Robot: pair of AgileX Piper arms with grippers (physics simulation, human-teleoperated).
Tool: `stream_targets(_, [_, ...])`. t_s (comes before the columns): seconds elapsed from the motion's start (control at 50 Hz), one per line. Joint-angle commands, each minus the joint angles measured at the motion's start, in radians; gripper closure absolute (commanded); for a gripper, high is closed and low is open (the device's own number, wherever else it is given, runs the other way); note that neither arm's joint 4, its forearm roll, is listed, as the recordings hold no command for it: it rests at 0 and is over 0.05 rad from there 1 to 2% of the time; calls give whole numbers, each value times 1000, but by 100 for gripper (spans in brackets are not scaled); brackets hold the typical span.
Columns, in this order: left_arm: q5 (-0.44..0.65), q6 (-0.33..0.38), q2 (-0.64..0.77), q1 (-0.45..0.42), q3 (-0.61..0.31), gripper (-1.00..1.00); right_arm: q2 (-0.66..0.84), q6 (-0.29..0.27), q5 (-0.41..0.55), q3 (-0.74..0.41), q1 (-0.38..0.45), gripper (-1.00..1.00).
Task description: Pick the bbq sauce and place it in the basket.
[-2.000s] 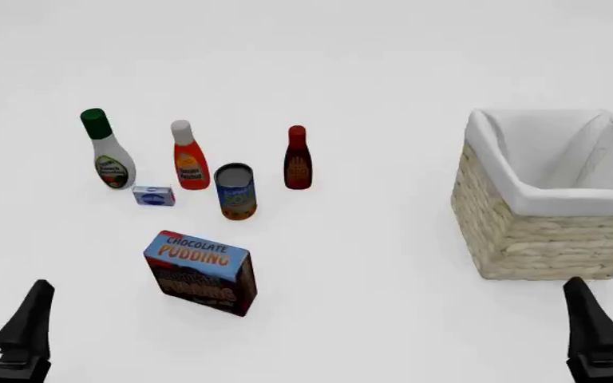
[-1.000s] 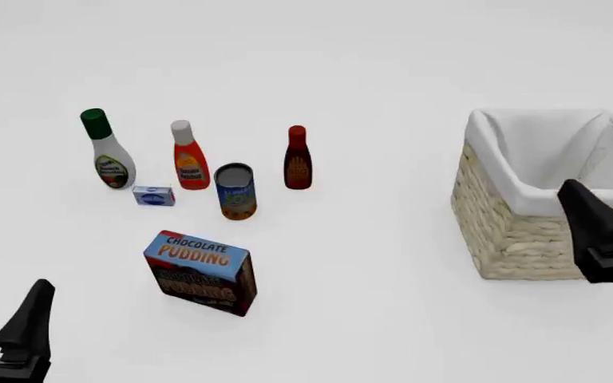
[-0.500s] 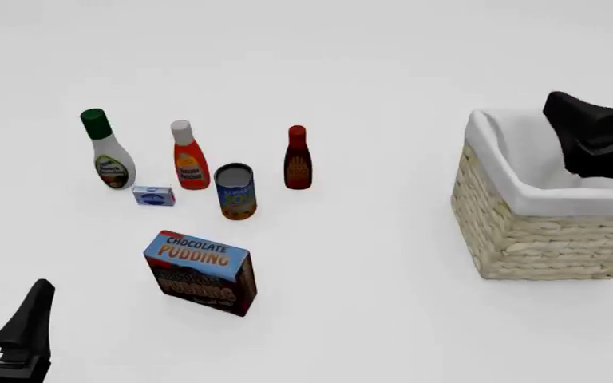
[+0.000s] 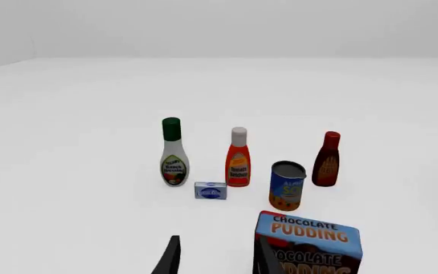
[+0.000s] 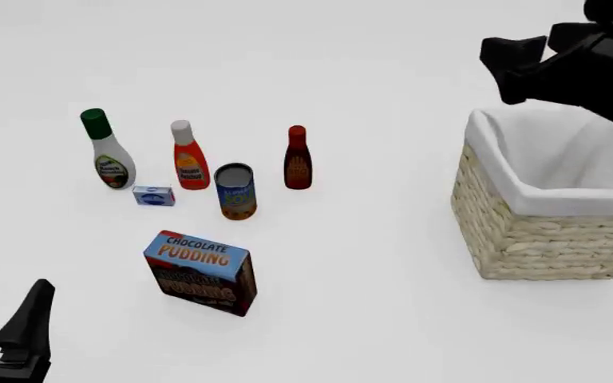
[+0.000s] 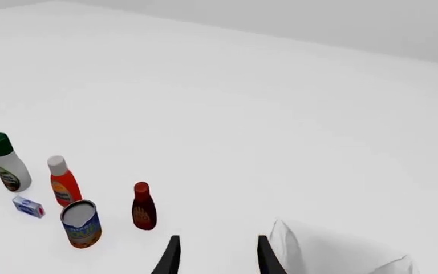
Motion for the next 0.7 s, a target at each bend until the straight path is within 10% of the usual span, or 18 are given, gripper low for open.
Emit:
stream_targets(0.02, [0,0,0,0,0,-100,167,14,-8,-136,53,-100])
stream_targets(0.7, [0,0,0,0,0,-100,572,38,-35,-466,201,-100])
